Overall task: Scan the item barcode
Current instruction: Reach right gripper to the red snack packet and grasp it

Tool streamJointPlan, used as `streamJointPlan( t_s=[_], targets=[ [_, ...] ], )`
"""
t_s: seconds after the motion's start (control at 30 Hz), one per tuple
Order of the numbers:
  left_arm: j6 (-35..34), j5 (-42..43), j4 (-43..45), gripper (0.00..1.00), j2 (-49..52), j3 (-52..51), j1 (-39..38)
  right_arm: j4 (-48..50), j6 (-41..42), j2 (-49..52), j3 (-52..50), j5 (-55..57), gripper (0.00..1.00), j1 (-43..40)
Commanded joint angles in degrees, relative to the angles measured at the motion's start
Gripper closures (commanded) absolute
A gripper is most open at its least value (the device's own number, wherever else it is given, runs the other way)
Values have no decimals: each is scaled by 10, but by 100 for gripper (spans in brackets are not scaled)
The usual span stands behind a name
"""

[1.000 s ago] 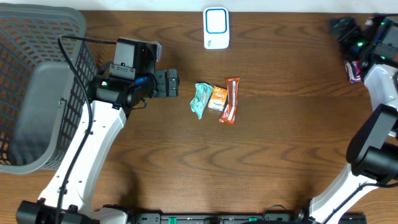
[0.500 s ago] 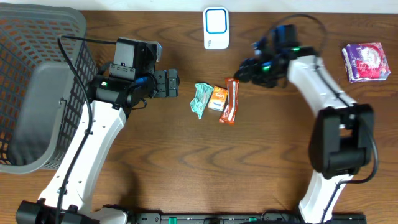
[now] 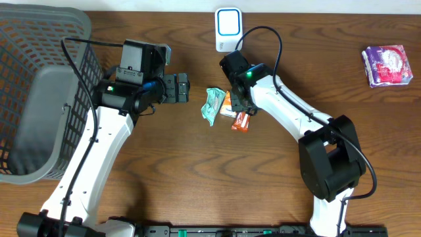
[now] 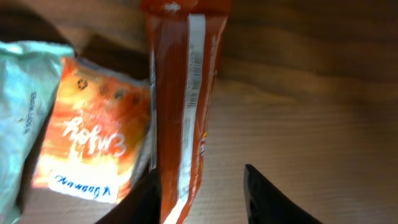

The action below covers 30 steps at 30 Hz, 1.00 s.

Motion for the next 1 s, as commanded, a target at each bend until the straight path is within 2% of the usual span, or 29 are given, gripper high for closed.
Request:
streamJointPlan(
  t_s=[0.0, 0.37, 0.73, 0.97],
  targets=[
    [3, -3, -1, 2, 0, 3, 2, 11, 13, -8, -11, 40, 67, 5],
    [3, -3, -1, 2, 0, 3, 2, 32, 13, 14, -13, 34, 62, 32],
    [3, -3, -1, 2, 0, 3, 2, 53, 13, 30, -42, 34, 62, 32],
    [3, -3, -1, 2, 0, 3, 2, 54, 13, 73, -57, 35, 62, 33]
  ],
)
